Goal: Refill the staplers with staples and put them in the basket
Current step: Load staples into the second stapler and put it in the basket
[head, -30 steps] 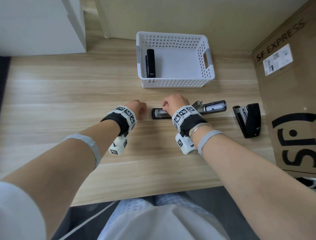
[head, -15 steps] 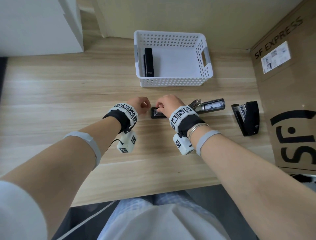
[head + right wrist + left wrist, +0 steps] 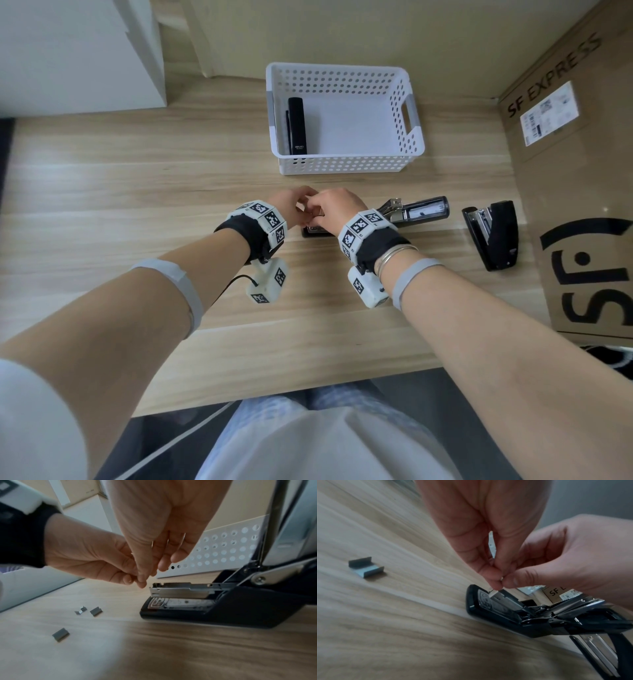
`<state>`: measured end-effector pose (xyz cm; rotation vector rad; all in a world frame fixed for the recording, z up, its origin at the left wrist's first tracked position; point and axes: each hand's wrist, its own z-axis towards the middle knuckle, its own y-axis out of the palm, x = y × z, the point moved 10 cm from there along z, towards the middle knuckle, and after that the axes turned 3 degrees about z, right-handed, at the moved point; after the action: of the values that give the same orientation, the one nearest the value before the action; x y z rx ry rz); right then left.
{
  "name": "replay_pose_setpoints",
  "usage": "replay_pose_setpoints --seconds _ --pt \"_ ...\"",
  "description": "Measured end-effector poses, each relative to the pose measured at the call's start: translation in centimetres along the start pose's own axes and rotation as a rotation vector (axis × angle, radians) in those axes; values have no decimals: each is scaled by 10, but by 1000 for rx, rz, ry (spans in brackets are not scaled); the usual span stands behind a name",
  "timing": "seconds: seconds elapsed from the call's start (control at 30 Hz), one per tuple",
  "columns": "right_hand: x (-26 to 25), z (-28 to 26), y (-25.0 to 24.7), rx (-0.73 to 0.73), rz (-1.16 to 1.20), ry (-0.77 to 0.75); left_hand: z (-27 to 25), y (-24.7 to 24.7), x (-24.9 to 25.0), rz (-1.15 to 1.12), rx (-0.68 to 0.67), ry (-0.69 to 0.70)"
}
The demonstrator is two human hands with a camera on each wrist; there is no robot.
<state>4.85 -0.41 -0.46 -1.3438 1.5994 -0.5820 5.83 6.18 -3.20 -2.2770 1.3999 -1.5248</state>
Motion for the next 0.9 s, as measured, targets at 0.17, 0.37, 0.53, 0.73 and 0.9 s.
replay_pose_setpoints --seconds 0.17,0.37,0.53,0.73,0.9 --pt "-10 -2 -5 29 -215 -83 0 1 9 -25 -3 41" --pt "10 -3 -13 62 -145 37 1 -11 5 7 103 -7" --pt "18 -6 -3 47 -93 80 0 -2 -11 122 85 -52" --pt "16 -4 -1 29 -79 86 2 0 -15 216 104 -33" --pt "13 -3 -2 22 -101 78 6 1 -18 223 106 -36"
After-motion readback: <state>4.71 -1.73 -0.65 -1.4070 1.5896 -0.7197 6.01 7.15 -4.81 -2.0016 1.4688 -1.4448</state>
